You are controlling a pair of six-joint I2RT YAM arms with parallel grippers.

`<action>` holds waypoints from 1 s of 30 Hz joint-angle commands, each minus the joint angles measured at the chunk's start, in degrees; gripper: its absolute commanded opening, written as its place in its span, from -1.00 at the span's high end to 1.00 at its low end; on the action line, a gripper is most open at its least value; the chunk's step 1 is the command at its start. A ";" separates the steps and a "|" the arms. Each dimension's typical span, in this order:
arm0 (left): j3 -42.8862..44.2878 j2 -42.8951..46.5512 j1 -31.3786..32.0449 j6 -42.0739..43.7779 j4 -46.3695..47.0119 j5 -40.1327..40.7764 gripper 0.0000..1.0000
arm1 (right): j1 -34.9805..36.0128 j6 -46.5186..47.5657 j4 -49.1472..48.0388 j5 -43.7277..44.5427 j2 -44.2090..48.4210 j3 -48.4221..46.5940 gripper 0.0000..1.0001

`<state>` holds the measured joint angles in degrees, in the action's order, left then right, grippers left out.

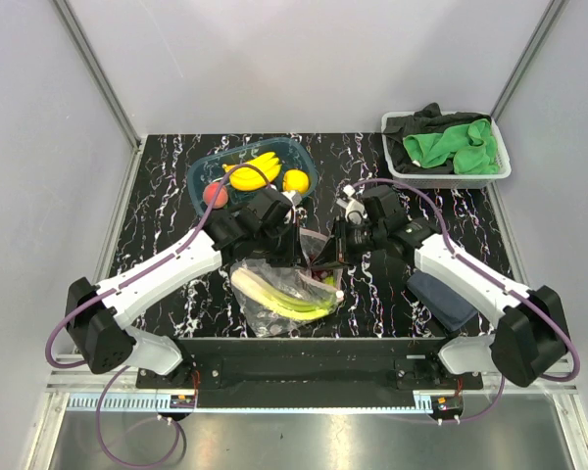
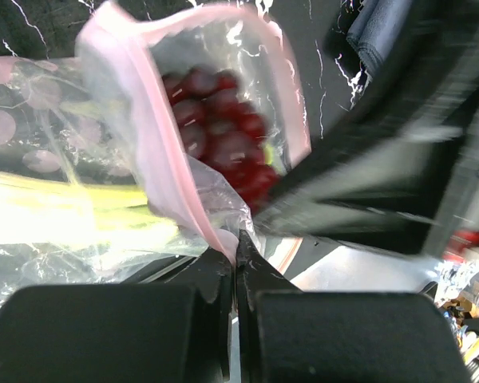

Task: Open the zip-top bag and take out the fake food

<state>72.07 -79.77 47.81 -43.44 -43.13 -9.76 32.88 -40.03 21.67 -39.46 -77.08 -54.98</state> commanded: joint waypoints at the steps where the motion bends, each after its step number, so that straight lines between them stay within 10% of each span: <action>1: -0.44 1.81 -0.35 1.34 1.74 0.62 1.00 | 0.43 1.71 5.22 1.32 3.95 -7.75 0.68; 18: -7.91 9.71 -6.85 3.18 0.51 1.59 1.00 | 0.16 5.75 16.64 8.52 2.99 -30.79 0.75; 30: -8.00 13.93 -9.76 7.23 -6.16 1.76 1.00 | -2.30 10.23 16.74 9.93 -18.42 -52.32 0.75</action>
<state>63.59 -68.79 38.39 -38.79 -47.00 -8.91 31.66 -32.73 39.31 -31.24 -88.09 -101.75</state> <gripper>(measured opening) 0.012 0.131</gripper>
